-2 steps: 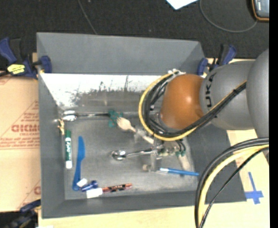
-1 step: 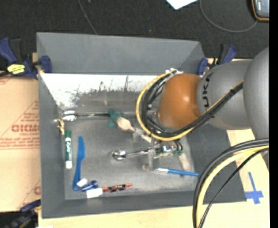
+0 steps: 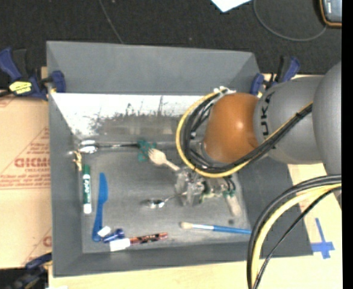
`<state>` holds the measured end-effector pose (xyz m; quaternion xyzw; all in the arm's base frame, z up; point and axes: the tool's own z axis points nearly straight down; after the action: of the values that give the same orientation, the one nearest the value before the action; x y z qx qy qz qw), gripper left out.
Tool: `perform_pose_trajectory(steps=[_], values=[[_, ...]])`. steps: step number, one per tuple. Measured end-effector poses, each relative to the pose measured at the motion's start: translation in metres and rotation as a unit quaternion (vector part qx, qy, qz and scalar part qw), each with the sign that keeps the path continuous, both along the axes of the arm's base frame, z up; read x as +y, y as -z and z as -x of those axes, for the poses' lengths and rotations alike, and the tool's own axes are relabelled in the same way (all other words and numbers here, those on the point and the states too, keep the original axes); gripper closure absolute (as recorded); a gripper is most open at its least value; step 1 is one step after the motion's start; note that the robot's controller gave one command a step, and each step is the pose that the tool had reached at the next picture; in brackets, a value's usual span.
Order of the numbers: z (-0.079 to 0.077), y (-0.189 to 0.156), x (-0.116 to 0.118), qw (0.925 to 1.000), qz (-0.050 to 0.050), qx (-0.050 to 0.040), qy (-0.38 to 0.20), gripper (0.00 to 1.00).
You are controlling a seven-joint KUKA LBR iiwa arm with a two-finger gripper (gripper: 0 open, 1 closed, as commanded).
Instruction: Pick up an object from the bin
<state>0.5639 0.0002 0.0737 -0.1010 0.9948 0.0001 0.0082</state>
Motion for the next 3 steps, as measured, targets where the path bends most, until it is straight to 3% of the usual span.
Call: perform_pose_trajectory(steps=[3], values=[[0.0, -0.027, -0.001, 1.0, 0.0, -0.0024, 0.002, 1.0]])
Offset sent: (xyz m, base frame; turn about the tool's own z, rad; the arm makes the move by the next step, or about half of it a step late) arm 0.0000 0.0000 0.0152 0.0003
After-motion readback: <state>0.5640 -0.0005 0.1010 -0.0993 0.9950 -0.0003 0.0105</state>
